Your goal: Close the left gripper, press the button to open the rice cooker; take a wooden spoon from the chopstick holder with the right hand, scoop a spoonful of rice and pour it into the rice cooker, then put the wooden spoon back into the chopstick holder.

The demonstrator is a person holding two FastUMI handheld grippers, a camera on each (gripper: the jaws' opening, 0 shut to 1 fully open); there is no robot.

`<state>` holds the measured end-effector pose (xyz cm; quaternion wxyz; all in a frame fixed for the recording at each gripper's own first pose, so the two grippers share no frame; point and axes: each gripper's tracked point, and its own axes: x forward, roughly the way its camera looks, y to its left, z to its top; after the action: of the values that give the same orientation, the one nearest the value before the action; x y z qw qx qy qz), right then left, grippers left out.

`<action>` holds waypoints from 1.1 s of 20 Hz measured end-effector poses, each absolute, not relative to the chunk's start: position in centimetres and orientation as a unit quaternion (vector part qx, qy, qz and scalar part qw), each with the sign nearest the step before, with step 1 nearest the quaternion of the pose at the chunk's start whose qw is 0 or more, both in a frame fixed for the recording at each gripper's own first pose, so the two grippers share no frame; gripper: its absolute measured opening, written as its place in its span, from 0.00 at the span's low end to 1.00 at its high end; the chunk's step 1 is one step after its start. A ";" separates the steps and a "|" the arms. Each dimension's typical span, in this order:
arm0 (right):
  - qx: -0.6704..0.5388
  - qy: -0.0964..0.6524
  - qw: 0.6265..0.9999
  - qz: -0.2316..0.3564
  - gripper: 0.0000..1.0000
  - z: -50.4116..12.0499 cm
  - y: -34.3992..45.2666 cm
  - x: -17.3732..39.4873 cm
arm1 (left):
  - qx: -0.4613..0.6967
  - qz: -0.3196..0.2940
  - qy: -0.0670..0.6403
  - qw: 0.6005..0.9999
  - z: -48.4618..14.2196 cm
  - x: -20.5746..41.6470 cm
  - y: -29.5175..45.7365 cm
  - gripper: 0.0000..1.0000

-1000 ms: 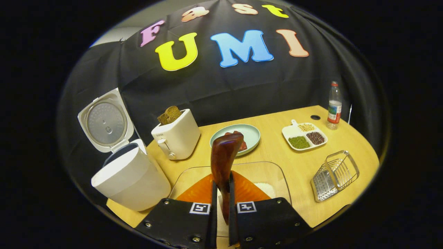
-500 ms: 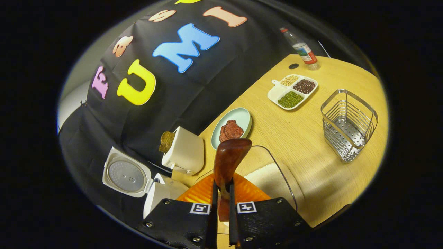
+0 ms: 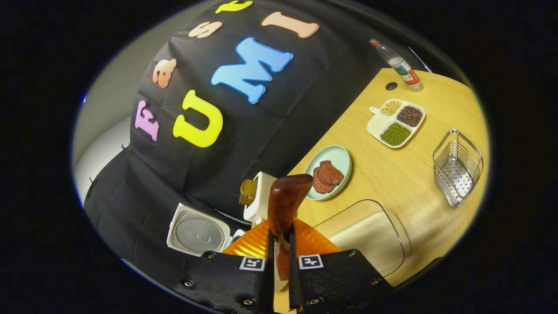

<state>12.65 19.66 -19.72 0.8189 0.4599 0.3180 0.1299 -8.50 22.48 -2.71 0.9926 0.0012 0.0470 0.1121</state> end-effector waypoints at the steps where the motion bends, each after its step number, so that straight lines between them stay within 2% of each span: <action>1: 0.456 0.312 0.821 0.142 0.13 -18.7 20.4 13.0 | 0.000 0.114 0.046 0.992 -2.8 -8.5 22.6 0.93; 3: 0.457 0.303 0.820 0.163 0.13 -16.5 22.0 13.7 | -0.003 0.119 0.046 0.992 -3.0 -8.7 23.1 0.96; 6: 0.457 0.287 0.820 0.190 0.13 -13.5 24.4 14.4 | -0.006 0.133 0.048 0.990 -3.6 -9.2 24.3 0.89; 9: 0.451 0.278 0.820 0.215 0.13 -11.6 27.5 15.1 | -0.010 0.151 0.052 0.987 -4.1 -10.1 25.8 0.89; 10: 0.446 0.276 0.822 0.222 0.13 -11.2 28.6 15.4 | -0.012 0.158 0.053 0.986 -4.2 -10.4 26.4 0.93; 11: 0.439 0.276 0.825 0.228 0.13 -11.0 29.7 15.7 | -0.013 0.164 0.055 0.985 -4.4 -10.8 26.9 0.89; 12: 0.431 0.275 0.828 0.233 0.13 -10.9 30.7 16.0 | -0.013 0.169 0.059 0.984 -4.7 -11.3 27.5 0.93; 14: 0.420 0.270 0.831 0.244 0.13 -10.4 32.9 16.5 | -0.010 0.183 0.065 0.981 -5.1 -12.2 28.6 0.89; 15: 0.417 0.270 0.831 0.250 0.13 -10.1 34.2 16.7 | -0.009 0.190 0.068 0.979 -5.2 -12.6 29.2 0.93; 16: 0.414 0.270 0.831 0.256 0.13 -10.0 35.3 16.9 | -0.010 0.197 0.070 0.978 -5.3 -13.0 29.7 0.89; 17: 0.407 0.269 0.833 0.260 0.13 -10.0 36.5 17.3 | -0.010 0.203 0.072 0.976 -5.5 -13.5 30.1 0.93; 18: 0.398 0.268 0.837 0.263 0.13 -10.1 37.5 17.6 | -0.010 0.209 0.074 0.975 -5.5 -14.0 30.6 0.89; 20: 0.380 0.269 0.844 0.267 0.13 -10.6 39.7 17.8 | -0.010 0.221 0.077 0.972 -5.7 -14.8 31.4 0.92; 22: 0.359 0.269 0.850 0.276 0.13 -11.1 42.0 18.0 | -0.011 0.234 0.084 0.968 -6.3 -15.4 32.3 0.89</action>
<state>18.00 42.00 -11.12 0.8499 0.3593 0.2691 0.2760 -15.36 32.27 -6.28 0.9684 -0.0106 0.0842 0.2345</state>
